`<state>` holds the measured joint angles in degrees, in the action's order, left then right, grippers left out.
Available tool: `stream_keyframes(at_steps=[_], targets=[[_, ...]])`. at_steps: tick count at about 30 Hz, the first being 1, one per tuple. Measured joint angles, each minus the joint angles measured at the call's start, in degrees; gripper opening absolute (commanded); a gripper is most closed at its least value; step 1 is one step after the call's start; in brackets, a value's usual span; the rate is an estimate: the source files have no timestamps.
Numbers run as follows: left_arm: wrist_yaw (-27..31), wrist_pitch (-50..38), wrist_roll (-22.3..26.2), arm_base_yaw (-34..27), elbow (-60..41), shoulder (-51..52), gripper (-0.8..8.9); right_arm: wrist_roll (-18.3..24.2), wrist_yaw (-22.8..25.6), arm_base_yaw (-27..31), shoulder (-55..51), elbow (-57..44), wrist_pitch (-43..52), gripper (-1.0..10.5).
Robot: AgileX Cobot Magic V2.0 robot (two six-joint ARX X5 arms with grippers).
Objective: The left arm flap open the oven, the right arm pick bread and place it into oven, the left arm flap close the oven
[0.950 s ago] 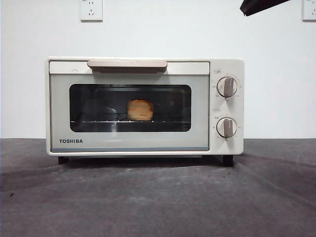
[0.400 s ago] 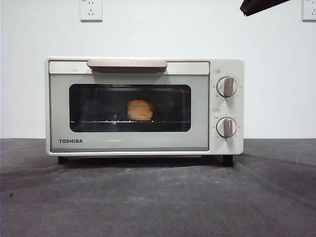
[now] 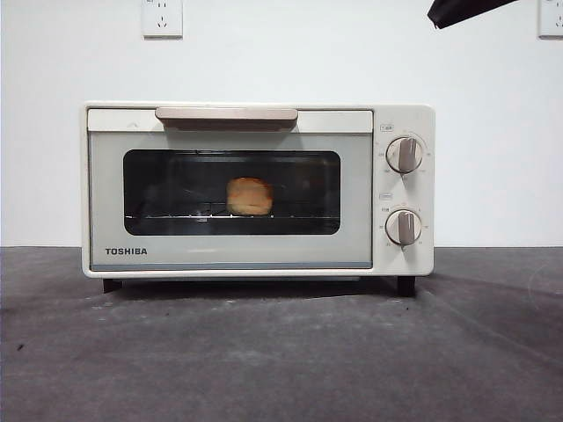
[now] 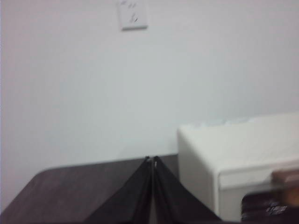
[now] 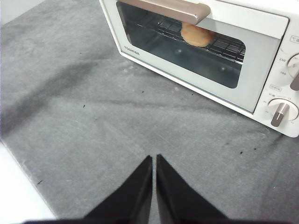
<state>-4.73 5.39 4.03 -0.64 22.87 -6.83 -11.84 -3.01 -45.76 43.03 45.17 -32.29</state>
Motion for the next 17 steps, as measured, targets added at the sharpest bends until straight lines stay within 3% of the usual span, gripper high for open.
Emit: stream_keyframes(at_steps=[8, 17], targets=[[0.35, 0.59, 1.01, -0.37, -12.79, 6.47, 0.1, 0.0, 0.02, 0.0, 0.0, 0.0, 0.0, 0.1], [0.37, 3.1, 1.01, -0.37, -18.32, 6.54, 0.1, 0.0, 0.0, 0.0, -0.02, 0.0, 0.0, 0.1]])
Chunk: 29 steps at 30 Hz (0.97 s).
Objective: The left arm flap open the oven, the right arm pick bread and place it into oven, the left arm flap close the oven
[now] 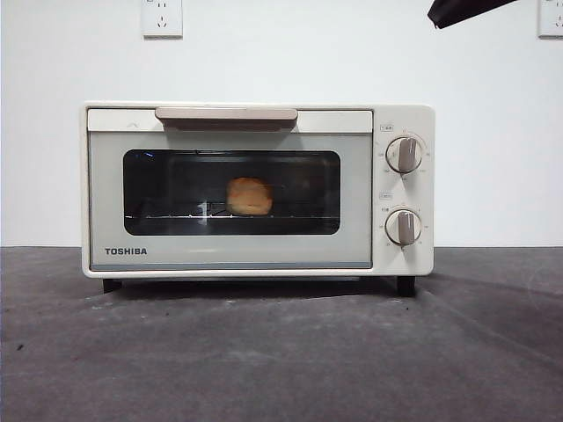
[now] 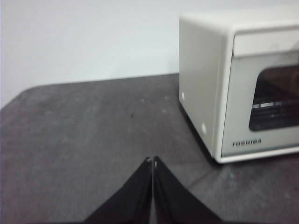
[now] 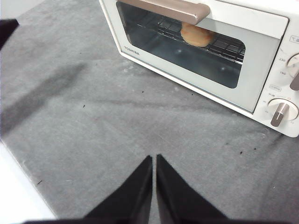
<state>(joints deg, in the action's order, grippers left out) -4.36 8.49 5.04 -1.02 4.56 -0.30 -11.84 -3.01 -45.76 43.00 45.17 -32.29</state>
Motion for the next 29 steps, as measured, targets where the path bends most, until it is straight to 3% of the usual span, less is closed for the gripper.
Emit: stream_keyframes(at_steps=[29], targets=[[0.07, 1.68, 0.0, 0.0, -2.69, 0.0, 0.1, 0.0, 0.0, 0.0, 0.0, 0.0, 0.0, 0.1]])
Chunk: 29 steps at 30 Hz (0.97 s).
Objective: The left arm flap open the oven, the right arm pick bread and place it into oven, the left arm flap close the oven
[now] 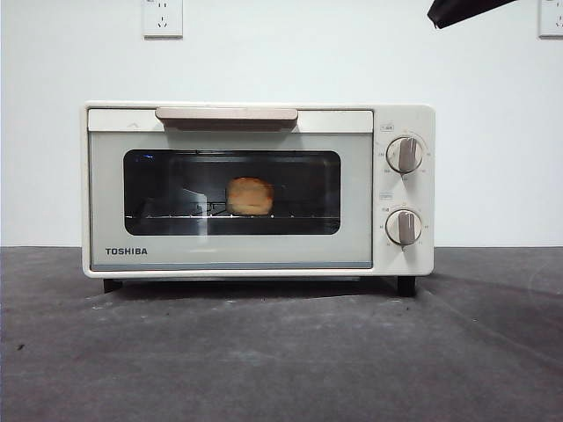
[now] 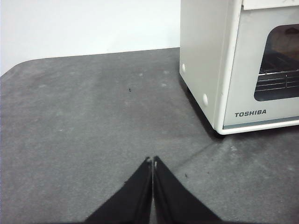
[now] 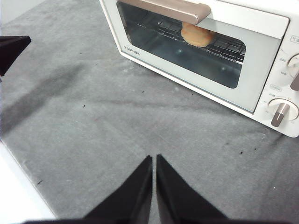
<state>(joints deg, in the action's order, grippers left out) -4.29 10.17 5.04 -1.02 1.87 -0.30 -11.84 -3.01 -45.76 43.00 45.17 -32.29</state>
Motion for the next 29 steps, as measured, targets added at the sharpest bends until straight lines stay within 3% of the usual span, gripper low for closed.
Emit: stream_keyframes(at_steps=[15, 20, 29], targets=[[0.0, 0.0, 0.0, 0.0, 0.0, 0.0, 0.1, 0.5, -0.15, 2.14, -1.62, 0.0, -0.02, 0.1], [0.0, 0.0, 0.0, 0.0, 0.0, 0.0, 0.1, 1.49, -0.09, 10.4, -6.6, 0.0, 0.11, 0.1], [0.0, 0.02, 0.0, 0.0, 0.0, 0.0, 0.1, 5.31, -0.42, 32.04, -18.51, -6.19, 4.37, 0.1]])
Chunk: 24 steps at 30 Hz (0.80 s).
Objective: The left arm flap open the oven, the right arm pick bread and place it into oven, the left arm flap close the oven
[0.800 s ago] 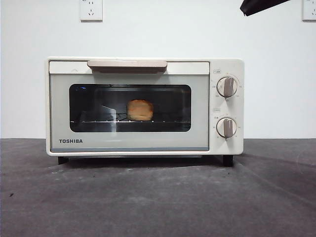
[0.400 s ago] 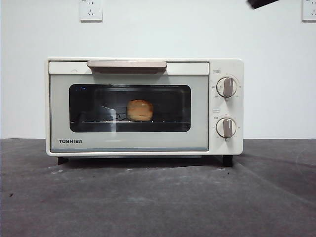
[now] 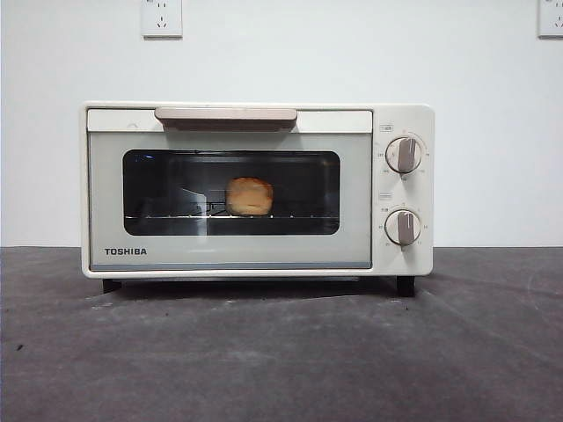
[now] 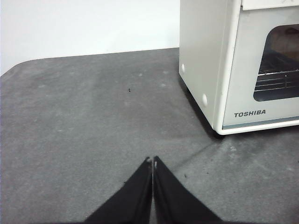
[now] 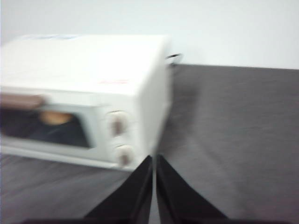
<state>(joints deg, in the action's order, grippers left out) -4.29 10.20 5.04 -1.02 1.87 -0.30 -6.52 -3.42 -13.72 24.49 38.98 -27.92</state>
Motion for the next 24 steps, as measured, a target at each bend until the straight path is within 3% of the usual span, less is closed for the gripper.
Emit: stream_keyframes(at_steps=[5, 12, 24], targets=[[0.0, -0.02, 0.0, 0.0, 0.0, 0.0, 0.1, 2.36, 0.02, 8.11, -8.55, -9.68, 10.45, 0.1], [0.0, -0.02, 0.0, 0.0, 0.0, 0.0, 0.1, 3.32, -0.02, 11.02, -18.32, -23.21, 25.2, 0.1], [0.0, -0.02, 0.0, 0.0, 0.0, 0.0, 0.1, 2.97, 0.39, 11.21, -24.11, -35.95, 28.52, 0.1]])
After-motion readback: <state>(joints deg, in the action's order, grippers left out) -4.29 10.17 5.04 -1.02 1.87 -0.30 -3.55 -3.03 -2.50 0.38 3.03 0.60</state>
